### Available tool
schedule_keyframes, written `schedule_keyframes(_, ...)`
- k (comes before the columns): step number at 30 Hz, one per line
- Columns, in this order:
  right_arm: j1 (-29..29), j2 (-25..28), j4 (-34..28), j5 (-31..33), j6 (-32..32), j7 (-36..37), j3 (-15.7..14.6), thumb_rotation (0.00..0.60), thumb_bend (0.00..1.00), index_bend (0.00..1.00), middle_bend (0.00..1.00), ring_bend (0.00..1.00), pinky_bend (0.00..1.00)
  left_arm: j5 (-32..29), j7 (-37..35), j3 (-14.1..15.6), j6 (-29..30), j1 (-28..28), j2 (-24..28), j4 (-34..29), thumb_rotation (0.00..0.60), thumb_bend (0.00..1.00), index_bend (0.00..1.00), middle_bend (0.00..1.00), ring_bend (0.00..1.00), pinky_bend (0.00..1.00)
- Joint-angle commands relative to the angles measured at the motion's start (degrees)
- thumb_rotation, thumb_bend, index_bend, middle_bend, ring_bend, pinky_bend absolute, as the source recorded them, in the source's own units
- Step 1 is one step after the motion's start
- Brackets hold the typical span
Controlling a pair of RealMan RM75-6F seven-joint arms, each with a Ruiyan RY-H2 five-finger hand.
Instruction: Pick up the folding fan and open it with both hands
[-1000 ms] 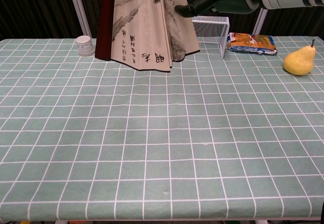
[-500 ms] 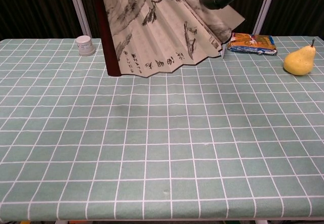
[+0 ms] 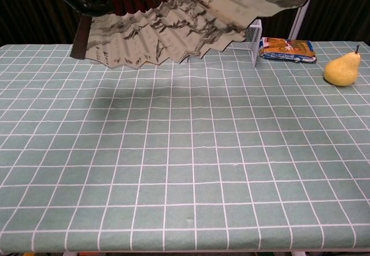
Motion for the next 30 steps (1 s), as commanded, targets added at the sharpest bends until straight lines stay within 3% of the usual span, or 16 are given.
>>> schedule_keyframes(1, -1.09, 0.49, -1.21, -1.59, 2.88, -3.92, -0.91, 0.6, 0.62, 0.66, 0.23, 0.0, 0.0, -2.07, 7.46, 1.28, 2.19, -0.15, -0.6, -1.2, 0.6, 0.39, 0.58, 0.68, 0.64, 0.67)
schedule_keyframes(15, -6.41, -3.87, 2.17, -10.87, 12.56, -11.69, -4.75, 0.6, 0.62, 0.65, 0.23, 0.0, 0.0, -2.11, 26.94, 5.34, 9.82, 0.58, -7.37, -1.92, 0.6, 0.4, 0.58, 0.68, 0.64, 0.68)
schedule_keyframes(23, -9.98, -7.16, 5.34, -15.24, 17.44, -15.04, -6.79, 0.6, 0.62, 0.64, 0.22, 0.0, 0.0, -0.16, 32.53, 7.48, 11.95, 1.28, -11.51, -0.38, 0.6, 0.4, 0.58, 0.68, 0.64, 0.68)
schedule_keyframes(30, -14.08, -12.55, 11.74, -21.91, 24.16, -17.41, -9.18, 0.6, 0.62, 0.62, 0.22, 0.0, 0.0, 4.2, 36.38, 8.92, 14.77, 2.12, -15.67, 3.1, 0.6, 0.4, 0.58, 0.68, 0.64, 0.68)
